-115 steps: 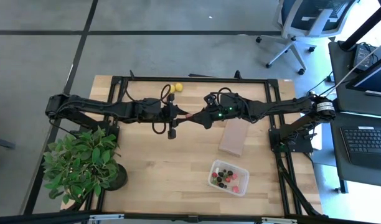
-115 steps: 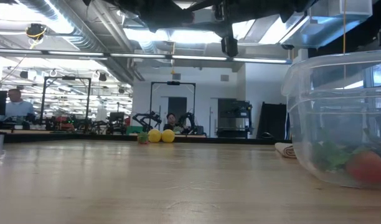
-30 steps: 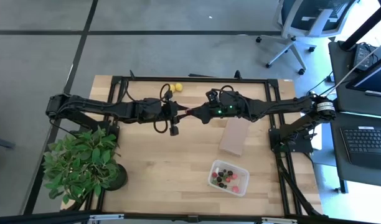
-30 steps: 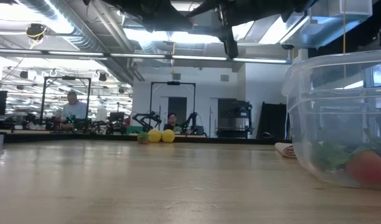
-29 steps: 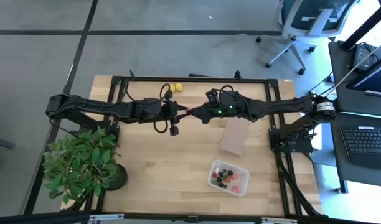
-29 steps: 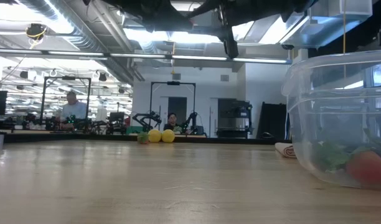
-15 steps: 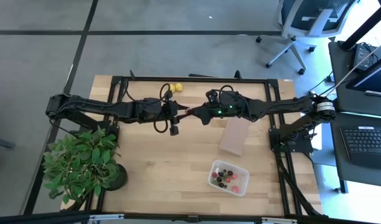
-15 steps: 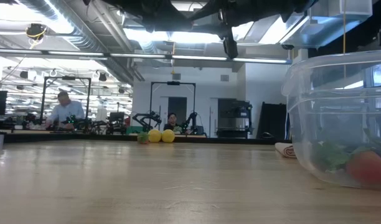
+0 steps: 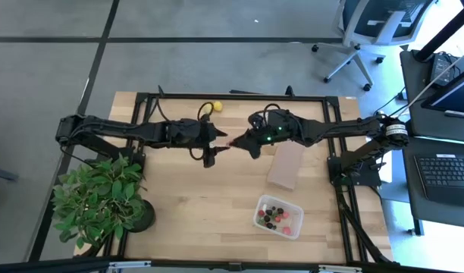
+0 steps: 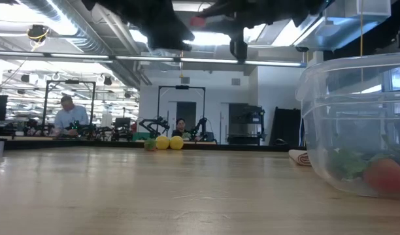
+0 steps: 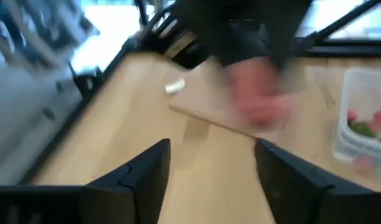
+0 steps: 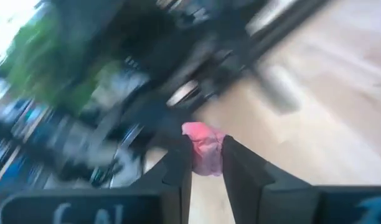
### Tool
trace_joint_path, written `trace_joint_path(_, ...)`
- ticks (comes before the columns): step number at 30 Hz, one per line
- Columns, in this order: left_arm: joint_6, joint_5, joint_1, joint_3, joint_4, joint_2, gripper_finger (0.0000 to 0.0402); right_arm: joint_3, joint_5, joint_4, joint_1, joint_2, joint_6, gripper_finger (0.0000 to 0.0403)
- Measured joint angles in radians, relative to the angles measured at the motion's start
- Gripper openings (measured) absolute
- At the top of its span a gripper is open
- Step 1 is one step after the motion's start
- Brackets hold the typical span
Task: Pick and placing Produce into tupperware
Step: Put the peach into the transparent container
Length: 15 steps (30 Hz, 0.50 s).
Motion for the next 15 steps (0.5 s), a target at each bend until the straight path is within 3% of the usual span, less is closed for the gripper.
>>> trace_joint_path(5,-0.208,0.185,0.104,0.0,-0.13,0.0,0.0255,0.001,-0.085,-0.026,0.039,-0.007,-0.121,0.0077)
trace_joint_path(8,-0.216,0.219,0.156,0.0,-0.191,0.0,0.026,0.041,-0.084,-0.208,0.096,-0.01,-0.251,0.0077)
trace_joint_path(11,-0.303,0.228,0.217,-0.001,-0.232,0.0,0.0261,0.12,0.008,-0.472,0.185,-0.007,-0.366,0.0072)
trace_joint_path(15,-0.391,0.292,0.299,-0.002,-0.282,0.0,0.0261,0.208,0.15,-0.744,0.312,0.002,-0.336,0.0068)
